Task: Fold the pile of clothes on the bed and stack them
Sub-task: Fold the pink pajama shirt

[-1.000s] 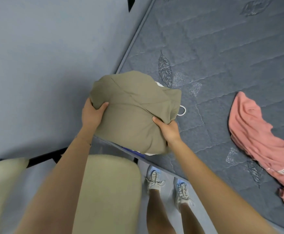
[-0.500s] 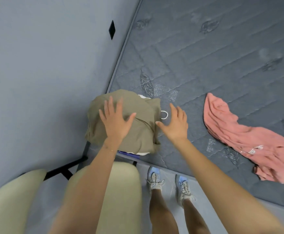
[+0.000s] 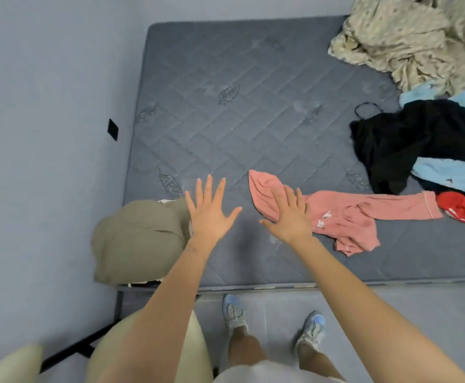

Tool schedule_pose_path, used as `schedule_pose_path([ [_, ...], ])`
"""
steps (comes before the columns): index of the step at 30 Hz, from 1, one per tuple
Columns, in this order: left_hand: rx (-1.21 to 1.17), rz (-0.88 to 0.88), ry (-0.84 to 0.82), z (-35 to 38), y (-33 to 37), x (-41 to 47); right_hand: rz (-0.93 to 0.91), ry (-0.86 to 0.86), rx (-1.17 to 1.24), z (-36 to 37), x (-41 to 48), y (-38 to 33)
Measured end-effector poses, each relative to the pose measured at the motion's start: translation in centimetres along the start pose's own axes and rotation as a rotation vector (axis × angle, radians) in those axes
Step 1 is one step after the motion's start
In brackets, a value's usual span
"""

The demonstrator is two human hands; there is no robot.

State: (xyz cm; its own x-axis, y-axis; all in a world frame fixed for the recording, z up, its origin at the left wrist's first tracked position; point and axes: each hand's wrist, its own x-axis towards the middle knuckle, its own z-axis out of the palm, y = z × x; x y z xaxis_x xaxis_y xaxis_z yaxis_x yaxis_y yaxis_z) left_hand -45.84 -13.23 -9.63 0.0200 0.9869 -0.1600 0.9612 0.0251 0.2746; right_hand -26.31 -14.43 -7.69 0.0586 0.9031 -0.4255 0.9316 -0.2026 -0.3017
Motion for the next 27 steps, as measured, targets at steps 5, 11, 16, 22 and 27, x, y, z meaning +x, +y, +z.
schedule_pose_path([
  [5, 0.029, 0.048, -0.050, 2.2, 10.4, -0.5, 0.018, 0.040, 0.030, -4.1, -1.9, 8.4],
  [11, -0.038, 0.053, -0.086, 5.4, 22.9, -1.7, 0.039, 0.082, 0.033, -8.8, -3.6, 20.5],
  [16, -0.174, 0.039, -0.108, 7.1, 30.3, -2.2, 0.047, 0.080, 0.027, -11.6, -3.5, 27.6],
  [22, -0.179, 0.018, -0.117, 9.2, 32.2, -1.5, 0.069, 0.049, 0.058, -11.7, -2.1, 31.6],
  [27, -0.200, -0.019, -0.184, 11.8, 30.8, 1.1, 0.097, -0.026, 0.047, -10.1, 0.7, 33.1],
])
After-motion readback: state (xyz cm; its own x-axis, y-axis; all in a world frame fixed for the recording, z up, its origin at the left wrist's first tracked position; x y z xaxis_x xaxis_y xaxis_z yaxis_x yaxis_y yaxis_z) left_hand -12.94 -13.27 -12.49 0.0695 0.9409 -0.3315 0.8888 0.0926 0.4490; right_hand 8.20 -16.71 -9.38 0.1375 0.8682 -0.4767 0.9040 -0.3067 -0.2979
